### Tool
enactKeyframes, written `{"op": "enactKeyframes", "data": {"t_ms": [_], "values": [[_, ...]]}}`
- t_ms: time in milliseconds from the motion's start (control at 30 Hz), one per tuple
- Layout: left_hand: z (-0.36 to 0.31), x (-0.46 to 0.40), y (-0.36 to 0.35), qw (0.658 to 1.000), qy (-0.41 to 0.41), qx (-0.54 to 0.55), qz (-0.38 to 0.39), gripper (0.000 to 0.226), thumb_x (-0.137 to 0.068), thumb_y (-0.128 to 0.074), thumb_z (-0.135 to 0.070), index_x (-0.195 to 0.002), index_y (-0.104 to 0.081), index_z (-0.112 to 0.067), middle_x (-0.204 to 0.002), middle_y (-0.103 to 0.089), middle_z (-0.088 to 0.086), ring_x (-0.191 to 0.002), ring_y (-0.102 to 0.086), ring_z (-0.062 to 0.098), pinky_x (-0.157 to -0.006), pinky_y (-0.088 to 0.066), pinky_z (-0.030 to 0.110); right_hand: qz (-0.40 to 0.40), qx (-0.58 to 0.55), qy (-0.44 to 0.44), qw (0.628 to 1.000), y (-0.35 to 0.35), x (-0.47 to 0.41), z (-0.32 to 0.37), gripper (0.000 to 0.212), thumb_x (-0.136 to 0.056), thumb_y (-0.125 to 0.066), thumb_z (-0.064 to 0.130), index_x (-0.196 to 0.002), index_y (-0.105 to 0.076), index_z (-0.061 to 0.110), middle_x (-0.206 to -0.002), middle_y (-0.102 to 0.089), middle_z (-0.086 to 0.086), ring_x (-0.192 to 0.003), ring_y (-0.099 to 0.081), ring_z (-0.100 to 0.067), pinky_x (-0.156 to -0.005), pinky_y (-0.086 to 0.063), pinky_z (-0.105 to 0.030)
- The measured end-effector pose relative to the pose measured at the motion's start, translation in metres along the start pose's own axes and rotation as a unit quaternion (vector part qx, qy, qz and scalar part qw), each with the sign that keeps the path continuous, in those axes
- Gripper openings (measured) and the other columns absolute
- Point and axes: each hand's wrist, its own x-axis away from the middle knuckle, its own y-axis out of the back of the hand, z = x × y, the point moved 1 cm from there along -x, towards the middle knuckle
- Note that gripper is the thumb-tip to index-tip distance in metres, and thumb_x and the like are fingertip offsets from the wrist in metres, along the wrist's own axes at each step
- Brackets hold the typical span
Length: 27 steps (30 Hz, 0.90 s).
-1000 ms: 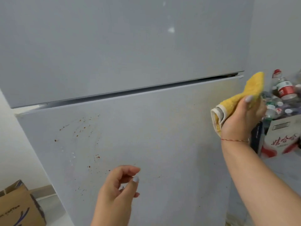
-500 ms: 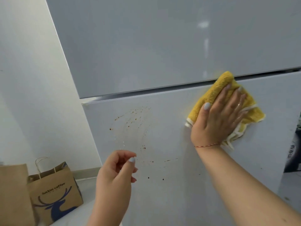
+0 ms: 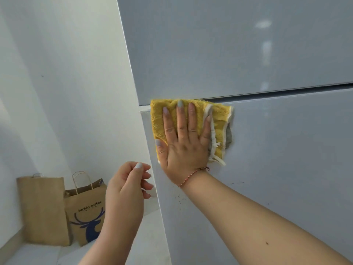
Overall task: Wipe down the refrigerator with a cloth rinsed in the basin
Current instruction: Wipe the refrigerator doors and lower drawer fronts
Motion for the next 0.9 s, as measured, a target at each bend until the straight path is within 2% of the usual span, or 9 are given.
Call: {"op": "enactKeyframes", "data": {"t_ms": [167, 267, 367, 467, 533, 600, 733, 833, 900], "values": [[0.007, -0.012, 0.016, 0.999, 0.007, -0.008, -0.032, 0.029, -0.098, -0.042, -0.013, -0.083, -0.067, -0.009, -0.069, -0.059, 0.002, -0.063, -0.056, 0.019, -0.056, -0.044, 0.033, 0.025, -0.011, 0.128, 0.991, -0.010, -0.002, 0.015, 0.059, -0.095, -0.039, 0.044, -0.149, -0.030, 0.022, -0.156, -0.022, -0.008, -0.145, -0.013, -0.027, -0.116, -0.003, -0.056], [0.009, -0.015, 0.017, 0.998, 0.013, -0.004, -0.054, 0.027, -0.097, -0.042, -0.015, -0.085, -0.065, -0.009, -0.071, -0.059, 0.004, -0.064, -0.056, 0.018, -0.057, -0.044, 0.032, 0.042, -0.003, 0.241, 0.970, -0.014, 0.004, 0.005, 0.058, -0.094, -0.042, 0.040, -0.148, -0.033, 0.021, -0.156, -0.024, -0.007, -0.145, -0.015, -0.027, -0.117, 0.000, -0.053], [0.004, -0.020, 0.011, 0.997, -0.001, -0.013, -0.072, 0.019, -0.097, -0.043, -0.018, -0.090, -0.061, -0.018, -0.082, -0.062, 0.003, -0.075, -0.058, 0.019, -0.062, -0.046, 0.033, 0.056, 0.001, 0.327, 0.944, -0.016, 0.015, -0.011, 0.055, -0.095, -0.042, 0.037, -0.147, -0.035, 0.021, -0.155, -0.027, -0.007, -0.145, -0.018, -0.027, -0.117, -0.006, -0.054], [-0.010, -0.035, 0.000, 0.996, -0.039, -0.056, -0.056, 0.016, -0.097, -0.043, -0.026, -0.107, -0.054, -0.028, -0.099, -0.060, -0.006, -0.090, -0.057, 0.012, -0.076, -0.047, 0.036, 0.044, -0.009, 0.351, 0.935, -0.014, 0.021, -0.027, 0.047, -0.098, -0.041, 0.032, -0.143, -0.042, 0.021, -0.152, -0.034, -0.005, -0.143, -0.026, -0.027, -0.116, -0.014, -0.054], [-0.023, -0.049, -0.008, 0.995, -0.060, -0.072, -0.026, 0.026, -0.097, -0.042, -0.030, -0.122, -0.049, -0.031, -0.104, -0.056, -0.012, -0.092, -0.054, 0.004, -0.081, -0.045, 0.033, 0.044, -0.014, 0.354, 0.934, -0.013, 0.029, -0.039, 0.044, -0.098, -0.042, 0.025, -0.142, -0.045, 0.021, -0.150, -0.037, -0.003, -0.142, -0.029, -0.025, -0.116, -0.016, -0.052], [-0.038, -0.059, -0.020, 0.996, -0.063, -0.063, 0.000, 0.030, -0.098, -0.041, -0.032, -0.127, -0.048, -0.033, -0.104, -0.057, -0.014, -0.092, -0.054, 0.000, -0.078, -0.043, 0.027, 0.034, -0.040, 0.343, 0.938, -0.010, 0.037, -0.053, 0.041, -0.095, -0.049, 0.019, -0.136, -0.053, 0.021, -0.147, -0.043, -0.001, -0.139, -0.035, -0.022, -0.115, -0.022, -0.049], [-0.052, -0.070, -0.033, 0.999, -0.050, -0.021, 0.002, 0.023, -0.098, -0.041, -0.034, -0.112, -0.059, -0.031, -0.102, -0.065, -0.009, -0.091, -0.060, 0.007, -0.068, -0.040, 0.024, -0.009, -0.145, 0.257, 0.955, 0.008, 0.052, -0.077, 0.028, -0.088, -0.062, 0.008, -0.114, -0.070, 0.016, -0.129, -0.061, -0.001, -0.126, -0.053, -0.018, -0.106, -0.040, -0.044], [-0.054, -0.075, -0.035, 1.000, -0.030, -0.001, -0.006, 0.021, -0.099, -0.038, -0.031, -0.104, -0.059, -0.028, -0.101, -0.063, -0.003, -0.097, -0.058, 0.014, -0.072, -0.040, 0.026, -0.001, -0.243, 0.157, 0.957, 0.035, 0.058, -0.091, 0.024, -0.093, -0.053, 0.008, -0.111, -0.069, 0.011, -0.117, -0.067, -0.004, -0.113, -0.061, -0.019, -0.097, -0.047, -0.041], [-0.054, -0.076, -0.034, 1.000, -0.006, 0.005, -0.009, 0.021, -0.101, -0.037, -0.029, -0.100, -0.058, -0.027, -0.096, -0.062, -0.004, -0.094, -0.057, 0.013, -0.078, -0.041, 0.026, 0.019, -0.291, 0.087, 0.953, 0.056, 0.057, -0.096, 0.026, -0.100, -0.041, 0.016, -0.118, -0.060, 0.014, -0.119, -0.064, 0.000, -0.111, -0.060, -0.017, -0.096, -0.046, -0.037]]}}
